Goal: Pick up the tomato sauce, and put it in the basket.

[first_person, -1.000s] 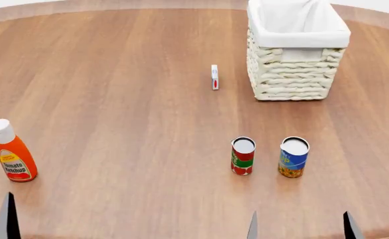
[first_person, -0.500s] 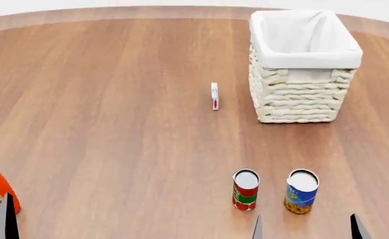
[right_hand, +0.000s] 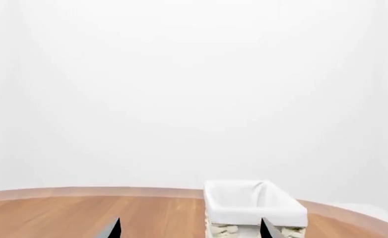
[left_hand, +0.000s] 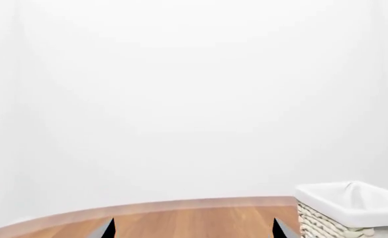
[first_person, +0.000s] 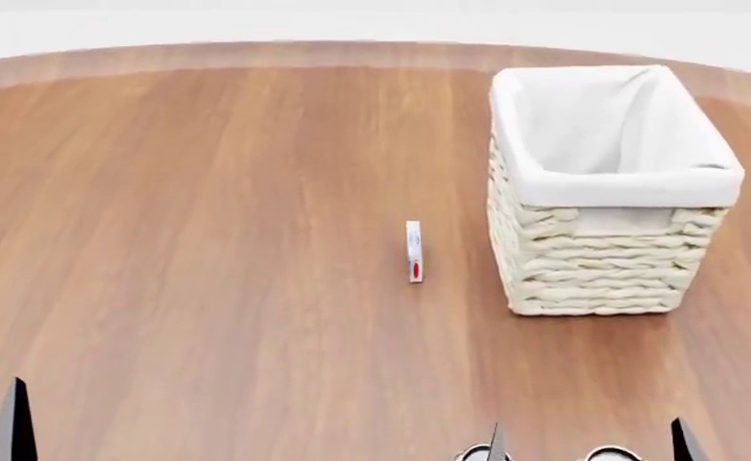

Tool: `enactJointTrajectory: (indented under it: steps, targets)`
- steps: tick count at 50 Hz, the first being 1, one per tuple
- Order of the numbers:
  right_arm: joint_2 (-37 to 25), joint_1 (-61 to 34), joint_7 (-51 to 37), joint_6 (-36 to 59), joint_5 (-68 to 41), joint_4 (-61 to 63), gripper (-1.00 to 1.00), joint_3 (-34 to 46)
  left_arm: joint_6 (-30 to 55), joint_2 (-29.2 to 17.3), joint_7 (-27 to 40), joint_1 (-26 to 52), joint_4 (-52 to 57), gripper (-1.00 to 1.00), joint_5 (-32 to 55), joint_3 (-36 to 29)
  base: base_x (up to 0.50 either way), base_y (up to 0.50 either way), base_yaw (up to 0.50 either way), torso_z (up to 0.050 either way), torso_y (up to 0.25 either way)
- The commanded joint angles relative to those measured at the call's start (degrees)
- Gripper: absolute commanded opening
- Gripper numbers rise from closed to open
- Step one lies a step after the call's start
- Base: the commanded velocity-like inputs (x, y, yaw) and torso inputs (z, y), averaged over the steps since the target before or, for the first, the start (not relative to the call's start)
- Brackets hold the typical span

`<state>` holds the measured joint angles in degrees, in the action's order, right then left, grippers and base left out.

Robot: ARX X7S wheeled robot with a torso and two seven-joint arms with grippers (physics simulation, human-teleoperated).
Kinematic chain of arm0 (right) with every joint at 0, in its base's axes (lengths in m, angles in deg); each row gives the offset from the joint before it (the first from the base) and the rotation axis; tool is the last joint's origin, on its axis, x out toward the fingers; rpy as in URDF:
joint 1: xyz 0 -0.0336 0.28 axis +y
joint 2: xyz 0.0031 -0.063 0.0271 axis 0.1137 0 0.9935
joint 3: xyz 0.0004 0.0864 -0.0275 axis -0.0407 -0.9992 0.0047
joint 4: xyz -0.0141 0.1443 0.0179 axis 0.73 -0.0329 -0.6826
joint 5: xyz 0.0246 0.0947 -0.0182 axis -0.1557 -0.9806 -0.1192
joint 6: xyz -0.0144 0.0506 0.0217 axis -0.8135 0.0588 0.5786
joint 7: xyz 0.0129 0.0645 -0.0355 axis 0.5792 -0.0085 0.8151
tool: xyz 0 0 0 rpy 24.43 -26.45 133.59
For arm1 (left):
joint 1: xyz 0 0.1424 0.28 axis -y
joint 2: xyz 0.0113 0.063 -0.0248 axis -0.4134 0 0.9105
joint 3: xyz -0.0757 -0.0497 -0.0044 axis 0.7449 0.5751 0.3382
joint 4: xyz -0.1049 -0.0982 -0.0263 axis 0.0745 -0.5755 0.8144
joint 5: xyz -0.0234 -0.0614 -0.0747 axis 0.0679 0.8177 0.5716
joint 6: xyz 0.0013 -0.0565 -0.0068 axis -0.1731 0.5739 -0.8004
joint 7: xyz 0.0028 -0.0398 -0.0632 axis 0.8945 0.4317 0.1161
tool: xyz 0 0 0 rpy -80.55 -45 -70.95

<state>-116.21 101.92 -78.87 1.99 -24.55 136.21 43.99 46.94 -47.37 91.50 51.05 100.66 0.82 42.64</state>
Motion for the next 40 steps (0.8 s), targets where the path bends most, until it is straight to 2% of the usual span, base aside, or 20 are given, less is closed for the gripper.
enactJointTrajectory:
  steps: [1, 32, 40]
  targets:
    - [-0.4, 0.2, -0.3, -0.9, -0.3, -0.8, 1.00, 0.2, -1.2, -0.3, 0.6, -0.5, -0.7, 1.00, -0.3, -0.8, 0.45, 0.00, 0.00, 0.000, 0.000]
    - [-1.1, 0.2, -1.2, -1.2, 0.0, -1.3, 1.00, 1.1, -1.1, -1.9, 2.1, -0.4, -0.3, 1.00, 1.4, -1.0, 0.45, 0.00, 0.00, 0.000, 0.001]
    - [-1.0, 2.2, -1.1, -4.0, 1.2, -2.6, 1.00, 1.3, -1.8, -2.3, 2.6, -0.4, -1.2, 1.00, 1.8, -1.2, 0.04, 0.00, 0.00, 0.000, 0.001]
